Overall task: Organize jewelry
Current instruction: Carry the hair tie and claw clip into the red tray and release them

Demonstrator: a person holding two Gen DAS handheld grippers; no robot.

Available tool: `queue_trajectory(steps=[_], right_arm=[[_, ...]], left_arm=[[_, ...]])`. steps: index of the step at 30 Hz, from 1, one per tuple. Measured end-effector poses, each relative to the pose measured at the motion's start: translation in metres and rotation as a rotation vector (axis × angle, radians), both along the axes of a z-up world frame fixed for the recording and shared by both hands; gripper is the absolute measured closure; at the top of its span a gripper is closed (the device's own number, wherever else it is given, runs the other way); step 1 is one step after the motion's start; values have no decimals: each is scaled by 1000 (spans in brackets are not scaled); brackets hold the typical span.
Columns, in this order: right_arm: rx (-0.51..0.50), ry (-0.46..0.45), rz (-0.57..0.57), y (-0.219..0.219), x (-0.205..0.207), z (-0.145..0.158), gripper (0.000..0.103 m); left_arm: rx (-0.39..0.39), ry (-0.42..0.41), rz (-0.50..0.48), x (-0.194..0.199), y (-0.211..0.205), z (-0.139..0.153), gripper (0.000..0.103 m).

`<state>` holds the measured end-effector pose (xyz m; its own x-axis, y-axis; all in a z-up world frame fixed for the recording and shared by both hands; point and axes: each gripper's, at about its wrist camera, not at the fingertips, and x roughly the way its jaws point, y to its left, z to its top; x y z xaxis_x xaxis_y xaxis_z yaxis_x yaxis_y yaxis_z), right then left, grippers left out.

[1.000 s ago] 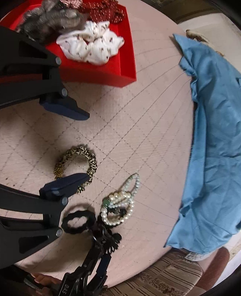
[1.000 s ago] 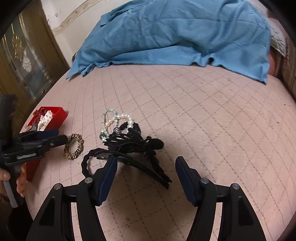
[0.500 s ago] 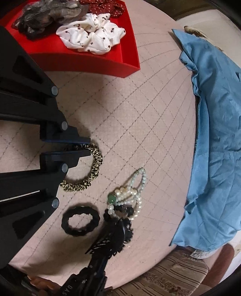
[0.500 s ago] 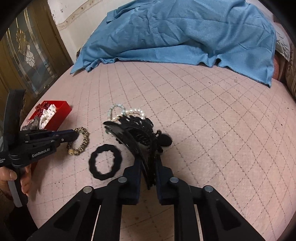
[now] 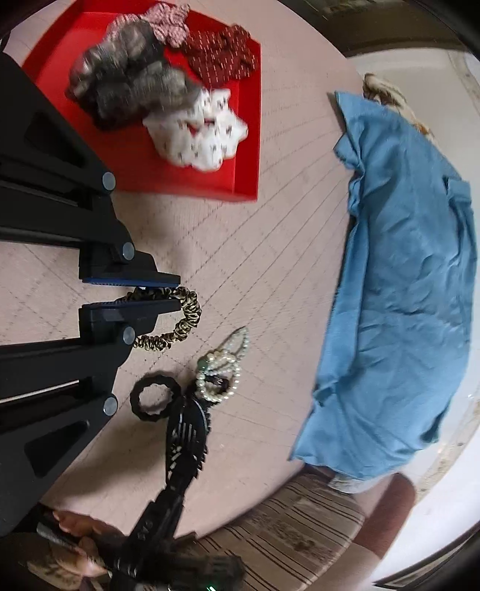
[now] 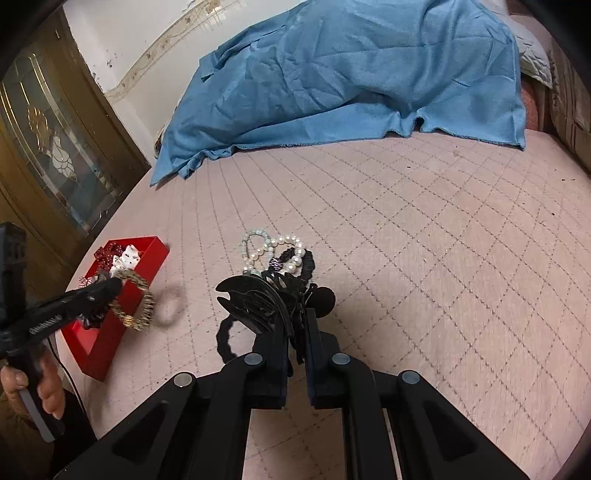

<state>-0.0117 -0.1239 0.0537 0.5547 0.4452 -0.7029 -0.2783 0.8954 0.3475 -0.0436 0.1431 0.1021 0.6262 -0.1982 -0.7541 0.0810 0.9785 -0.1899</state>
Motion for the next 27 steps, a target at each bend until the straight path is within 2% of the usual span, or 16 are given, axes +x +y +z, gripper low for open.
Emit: queue_trajectory(steps=[8,12,19,27], right_arm=[[63,-32,-55,-10,-19,22,95],[90,-40,-58,-6,-26,36,95],[74,-69,14,35,-37,60,95],[68,-77,144,115,-42,76,95]], left_arm=[[-86,-54,99,-28,59,33,97],[-84,-73,171,-41,92,38,97],[-93,-64,288,-61,150,33,97],[-105,-39,383,-74,192,20,97]])
